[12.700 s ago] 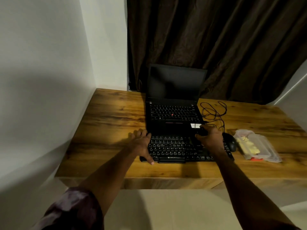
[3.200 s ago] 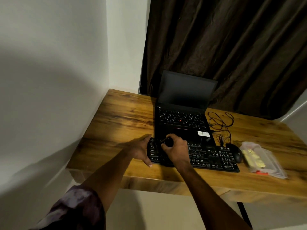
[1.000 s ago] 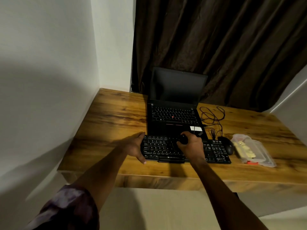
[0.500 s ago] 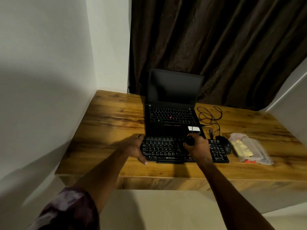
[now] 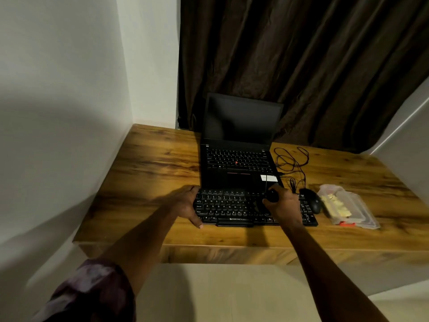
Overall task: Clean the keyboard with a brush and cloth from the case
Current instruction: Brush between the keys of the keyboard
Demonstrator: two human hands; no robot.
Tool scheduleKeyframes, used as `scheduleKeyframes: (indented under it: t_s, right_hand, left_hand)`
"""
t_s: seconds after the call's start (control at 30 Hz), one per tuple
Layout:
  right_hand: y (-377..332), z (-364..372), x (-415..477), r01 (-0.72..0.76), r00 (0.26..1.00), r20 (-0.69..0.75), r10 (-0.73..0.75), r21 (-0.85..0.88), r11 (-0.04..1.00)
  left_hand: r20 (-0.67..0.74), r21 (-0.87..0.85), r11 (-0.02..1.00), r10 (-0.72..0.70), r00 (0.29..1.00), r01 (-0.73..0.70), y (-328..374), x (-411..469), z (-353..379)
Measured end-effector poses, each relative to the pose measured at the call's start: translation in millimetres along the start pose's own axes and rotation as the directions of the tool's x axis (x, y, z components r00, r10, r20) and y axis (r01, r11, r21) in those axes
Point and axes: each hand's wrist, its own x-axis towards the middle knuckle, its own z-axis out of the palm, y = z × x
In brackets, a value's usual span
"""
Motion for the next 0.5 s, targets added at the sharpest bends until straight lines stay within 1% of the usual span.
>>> scheduleKeyframes:
  t_s: [0.1, 0.2, 0.3, 0.37, 0.5]
  right_hand:
    - [-6, 2, -1, 0.039, 0.999, -0.001, -0.039, -0.015, 0.999]
    - [-20, 10, -1, 0.056, 0.998, 0.039, -0.058, 0.04, 0.998]
    - [-23, 15, 3, 0.03, 0.994, 0.105, -0.043, 0.124, 0.992]
    - [-13, 11, 8, 0.02, 0.995, 0.098, -0.034, 0.146, 0.989]
    - [15, -9, 13, -0.016, 0.998, 0.055, 0.01, 0.107, 0.994]
  left_hand:
    - [0.001, 0.014, 1.0, -0.006, 1.0, 0.005, 1, 0, 0]
    - [-0.001, 0.006, 1.0, -0.013, 1.0, 0.013, 1, 0, 1]
    - [0.004, -0.01, 1.0, -0.009, 1.0, 0.009, 0, -1, 1]
    - [0.015, -0.017, 1.0, -0.014, 1.0, 0.014, 0, -1, 1]
    - [0.032, -0.052, 0.998, -0.026, 0.999, 0.027, -4, -1, 2]
